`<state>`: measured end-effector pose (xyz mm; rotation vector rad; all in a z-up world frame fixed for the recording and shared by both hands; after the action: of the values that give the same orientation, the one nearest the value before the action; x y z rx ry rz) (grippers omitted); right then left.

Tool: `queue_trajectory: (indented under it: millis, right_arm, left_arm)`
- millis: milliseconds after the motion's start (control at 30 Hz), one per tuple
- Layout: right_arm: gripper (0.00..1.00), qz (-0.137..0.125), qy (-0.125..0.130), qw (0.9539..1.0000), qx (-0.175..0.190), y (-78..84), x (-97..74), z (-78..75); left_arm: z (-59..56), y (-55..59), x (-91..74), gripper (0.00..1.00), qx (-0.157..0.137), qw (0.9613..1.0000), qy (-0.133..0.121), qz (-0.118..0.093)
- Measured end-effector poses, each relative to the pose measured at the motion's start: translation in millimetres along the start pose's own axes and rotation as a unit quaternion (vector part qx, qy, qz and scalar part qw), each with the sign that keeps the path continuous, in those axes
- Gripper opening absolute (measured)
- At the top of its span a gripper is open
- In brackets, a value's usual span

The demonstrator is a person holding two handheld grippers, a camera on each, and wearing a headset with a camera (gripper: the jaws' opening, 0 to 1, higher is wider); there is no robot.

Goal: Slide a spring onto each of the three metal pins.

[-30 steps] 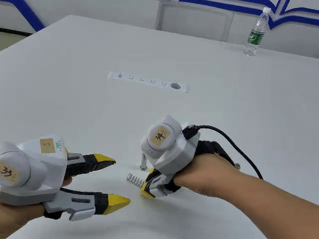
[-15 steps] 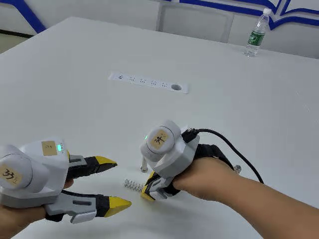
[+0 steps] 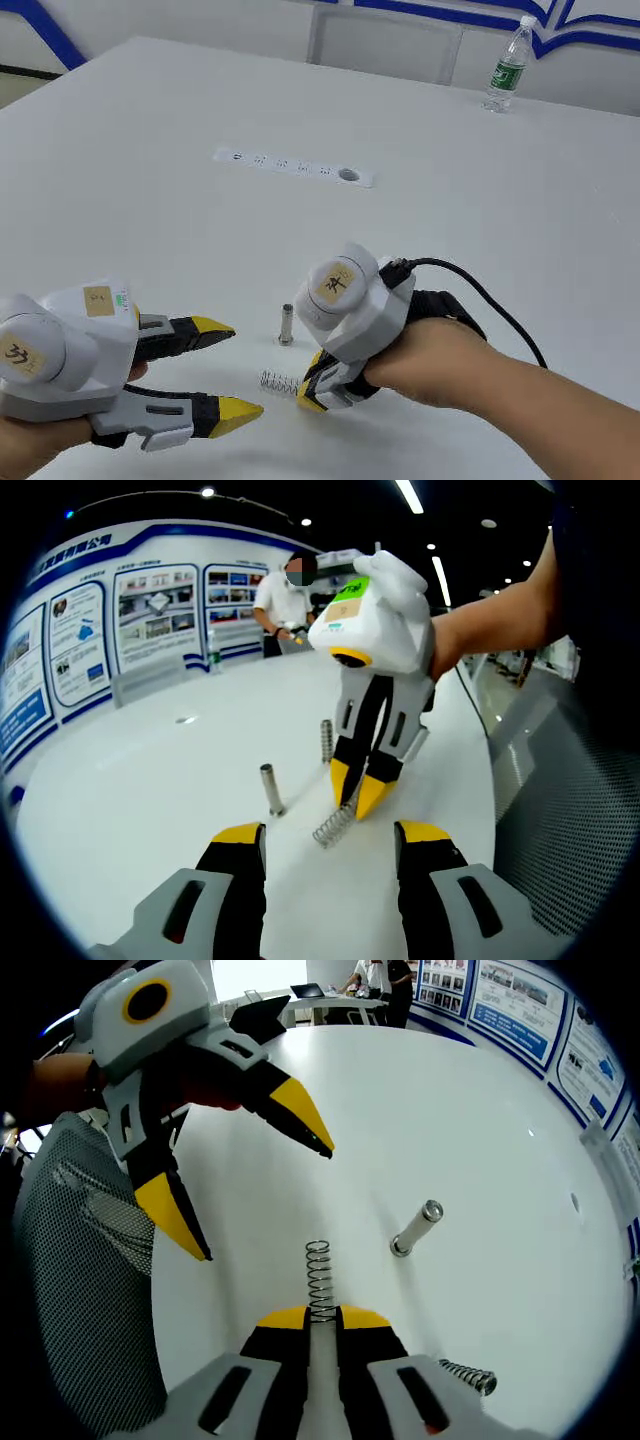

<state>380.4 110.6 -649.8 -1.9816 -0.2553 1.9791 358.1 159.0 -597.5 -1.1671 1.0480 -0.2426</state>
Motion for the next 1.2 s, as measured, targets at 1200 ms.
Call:
queue_trajectory:
  millis: [1200]
  right_arm:
    - [0.11,0.014,-0.029,0.9898,-0.139,-5.4,-51.7,30.0]
  left_arm:
    - [-30.0,-9.5,17.3,0.23,0.074,0.995,0.067,-0.001]
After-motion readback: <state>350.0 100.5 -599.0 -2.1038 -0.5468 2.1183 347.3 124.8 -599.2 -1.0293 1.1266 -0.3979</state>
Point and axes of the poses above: the centre of the closed fingertips' face, and the gripper's own axes: x roughly forward along the fingers, z roughly to its left, y roughly out of its underside, the point moved 1 cm from there along -x, roughly backward along the fingers, and after that the axes turned 8 degrees about z, right-handed, at the moved point
